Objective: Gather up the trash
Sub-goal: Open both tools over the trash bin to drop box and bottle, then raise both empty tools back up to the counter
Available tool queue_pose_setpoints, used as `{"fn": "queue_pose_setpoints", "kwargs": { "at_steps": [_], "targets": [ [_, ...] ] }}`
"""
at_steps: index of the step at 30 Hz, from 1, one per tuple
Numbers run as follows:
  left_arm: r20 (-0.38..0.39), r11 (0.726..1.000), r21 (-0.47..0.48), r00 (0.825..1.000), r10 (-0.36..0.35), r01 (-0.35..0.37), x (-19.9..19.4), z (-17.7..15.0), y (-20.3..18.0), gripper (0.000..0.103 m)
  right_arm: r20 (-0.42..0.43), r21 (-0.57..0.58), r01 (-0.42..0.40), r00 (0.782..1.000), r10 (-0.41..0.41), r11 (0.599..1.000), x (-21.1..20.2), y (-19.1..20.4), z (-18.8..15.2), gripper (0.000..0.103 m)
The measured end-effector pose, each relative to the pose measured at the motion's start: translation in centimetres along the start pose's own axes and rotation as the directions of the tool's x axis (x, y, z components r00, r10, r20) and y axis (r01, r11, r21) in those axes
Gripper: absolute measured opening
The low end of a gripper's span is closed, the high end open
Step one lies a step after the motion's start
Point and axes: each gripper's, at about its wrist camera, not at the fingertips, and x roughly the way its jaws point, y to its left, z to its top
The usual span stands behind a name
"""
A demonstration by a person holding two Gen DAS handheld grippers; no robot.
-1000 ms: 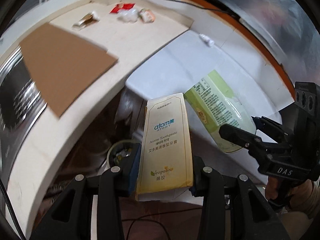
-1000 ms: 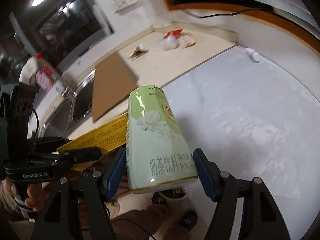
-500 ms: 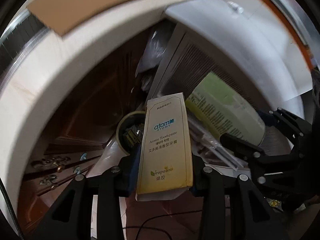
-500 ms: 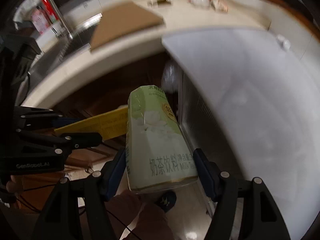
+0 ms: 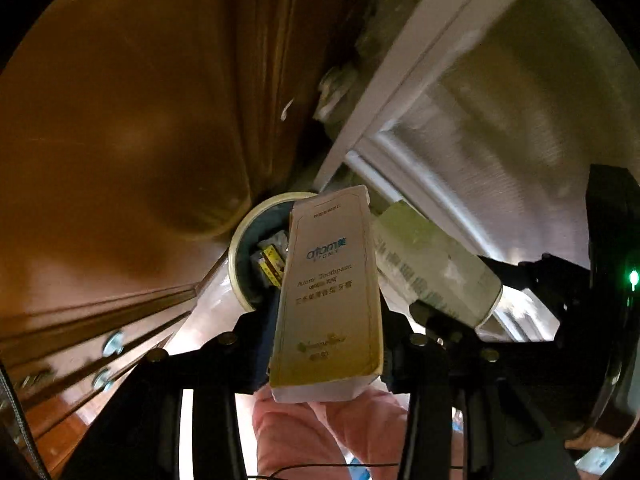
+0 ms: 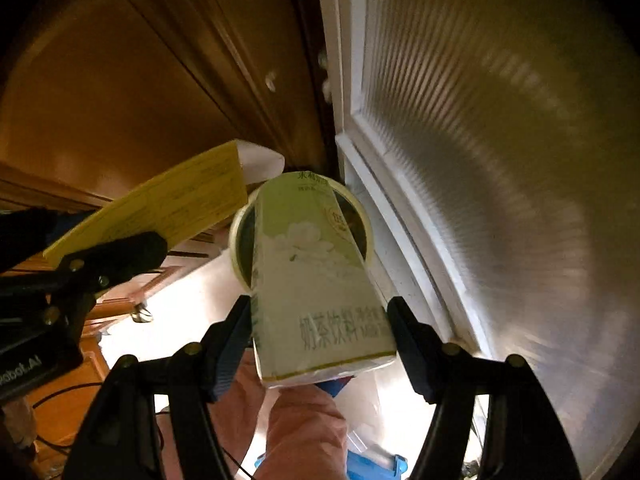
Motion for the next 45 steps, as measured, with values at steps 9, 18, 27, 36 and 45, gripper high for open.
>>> {"fn": "queue_pose_setpoints", "kwargs": {
  "at_steps": [9,18,27,36,45],
  "targets": [
    [-0.034,0.999,-0.033,0.999,0.039,-0.04,4.0,0.2,2.4,0.077,0.023,0.019,-0.041,0.999,0.04,0.999,5.7,-0.3,1.0,0.071],
    [-0.025,0.998,-0.006,0.998,0.064,-0.064,1.8,-1.6,3.0,0.082,0.057,-0.006,-0.065,0.996,0.065,0.998,3.3,0.9,-0.7,0.072],
    [0.015,0.998,-0.013,0.998,0.058,-0.057,-3.7,-3.2,1.9,0.082,0.11,-0.025,-0.077,0.991,0.08,0.997,-2.4,1.7,-1.6,0.072],
    [0.121,0.998,-0.019,0.991,0.058,-0.056,-14.8,-4.6,-0.5,0.083,0.196,-0.078,-0.076,0.977,0.09,0.994,-11.8,3.2,-2.5,0.072],
    [0.28,1.0,-0.004,0.96,0.018,-0.018,-26.1,-4.6,-3.9,0.091,0.384,-0.159,-0.078,0.914,0.135,0.984,-23.7,2.5,-3.3,0.072]
  ]
}}
